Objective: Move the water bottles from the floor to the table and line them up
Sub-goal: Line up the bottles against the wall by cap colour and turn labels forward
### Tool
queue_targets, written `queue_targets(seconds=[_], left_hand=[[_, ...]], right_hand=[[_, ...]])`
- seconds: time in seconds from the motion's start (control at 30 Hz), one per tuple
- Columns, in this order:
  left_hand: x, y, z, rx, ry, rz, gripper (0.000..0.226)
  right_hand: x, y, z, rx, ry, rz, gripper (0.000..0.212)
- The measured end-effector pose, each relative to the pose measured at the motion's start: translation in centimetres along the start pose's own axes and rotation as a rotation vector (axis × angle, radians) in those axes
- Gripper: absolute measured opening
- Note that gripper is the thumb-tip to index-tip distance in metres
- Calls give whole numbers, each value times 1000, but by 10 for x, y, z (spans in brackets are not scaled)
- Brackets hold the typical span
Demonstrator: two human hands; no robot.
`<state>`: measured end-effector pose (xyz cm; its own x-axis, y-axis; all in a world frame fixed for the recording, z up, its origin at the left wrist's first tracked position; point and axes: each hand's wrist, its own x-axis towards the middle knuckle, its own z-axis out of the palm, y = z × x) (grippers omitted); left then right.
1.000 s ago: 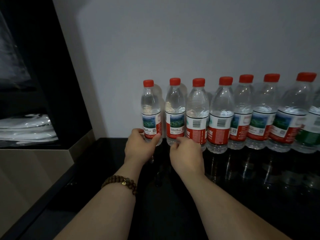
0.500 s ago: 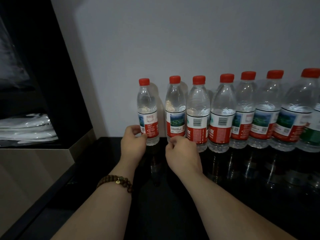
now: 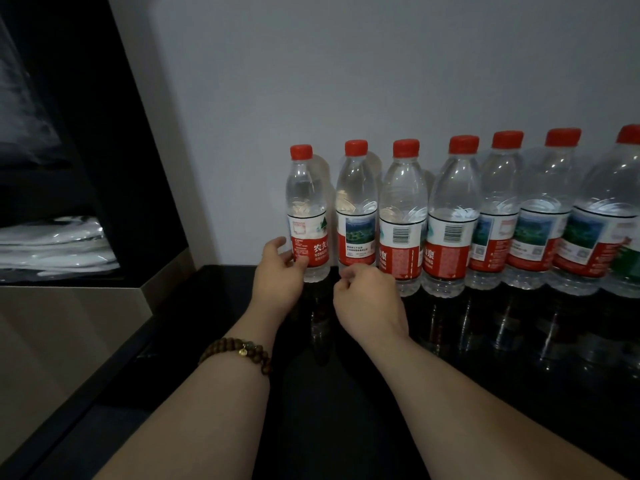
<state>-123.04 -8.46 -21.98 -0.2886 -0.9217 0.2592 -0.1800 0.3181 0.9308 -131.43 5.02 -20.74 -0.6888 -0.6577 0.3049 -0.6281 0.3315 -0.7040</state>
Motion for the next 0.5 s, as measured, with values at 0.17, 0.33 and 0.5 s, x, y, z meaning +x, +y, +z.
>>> queue_targets(seconds=[0.17,0.33,0.5], left_hand=[[0,-2,3,156,46,34,80],[0,-4,4,237,37,47,60],[2,-2,1,25,20,-40,60]], right_hand=[[1,0,1,-4,27,26,24],[1,-1,1,3,37,52,16],[0,-2,2,41,58,77,26]])
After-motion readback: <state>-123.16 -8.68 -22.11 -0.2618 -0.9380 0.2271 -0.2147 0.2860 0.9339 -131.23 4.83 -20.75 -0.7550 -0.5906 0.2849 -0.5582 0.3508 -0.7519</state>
